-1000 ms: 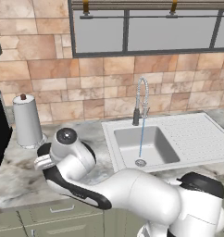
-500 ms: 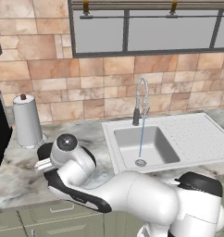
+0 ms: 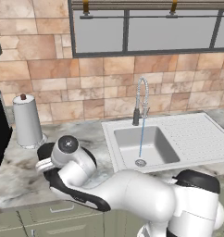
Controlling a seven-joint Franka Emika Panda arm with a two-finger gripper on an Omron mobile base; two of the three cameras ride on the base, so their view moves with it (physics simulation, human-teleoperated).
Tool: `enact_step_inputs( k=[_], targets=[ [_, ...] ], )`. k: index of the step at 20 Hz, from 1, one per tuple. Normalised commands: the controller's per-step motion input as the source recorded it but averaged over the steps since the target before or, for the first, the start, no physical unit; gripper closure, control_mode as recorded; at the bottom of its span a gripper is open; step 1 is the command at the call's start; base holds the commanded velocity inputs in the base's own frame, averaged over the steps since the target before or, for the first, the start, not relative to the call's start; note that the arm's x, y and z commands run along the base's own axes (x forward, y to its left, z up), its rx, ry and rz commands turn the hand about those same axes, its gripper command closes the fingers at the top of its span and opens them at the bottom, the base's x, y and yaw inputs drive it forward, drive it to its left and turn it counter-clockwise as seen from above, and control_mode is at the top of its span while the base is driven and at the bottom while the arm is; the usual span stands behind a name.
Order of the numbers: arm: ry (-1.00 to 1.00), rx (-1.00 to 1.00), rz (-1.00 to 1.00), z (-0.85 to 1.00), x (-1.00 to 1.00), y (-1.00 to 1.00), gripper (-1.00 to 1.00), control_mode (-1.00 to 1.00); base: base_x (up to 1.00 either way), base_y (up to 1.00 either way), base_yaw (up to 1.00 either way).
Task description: Turn on the sink faucet and place the jug under the water for a few seconds to fill it up.
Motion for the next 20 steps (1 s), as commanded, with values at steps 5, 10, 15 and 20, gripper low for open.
enact_step_inputs(
  k=[5,10,15,20],
  targets=[
    [0.0,0.0,0.0,-0.05,0.16,0.01,-1.0,-1.0,0.0,0.0,0.0],
    [0.0,0.0,0.0,-0.15,0.15,0.09,-1.0,-1.0,0.0,0.0,0.0],
    [0.0,0.0,0.0,-0.22,0.1,0.28,-1.0,-1.0,0.0,0.0,0.0],
    [0.01,0.0,0.0,-0.21,0.07,0.24,1.0,-1.0,0.0,0.0,0.0]
  ],
)
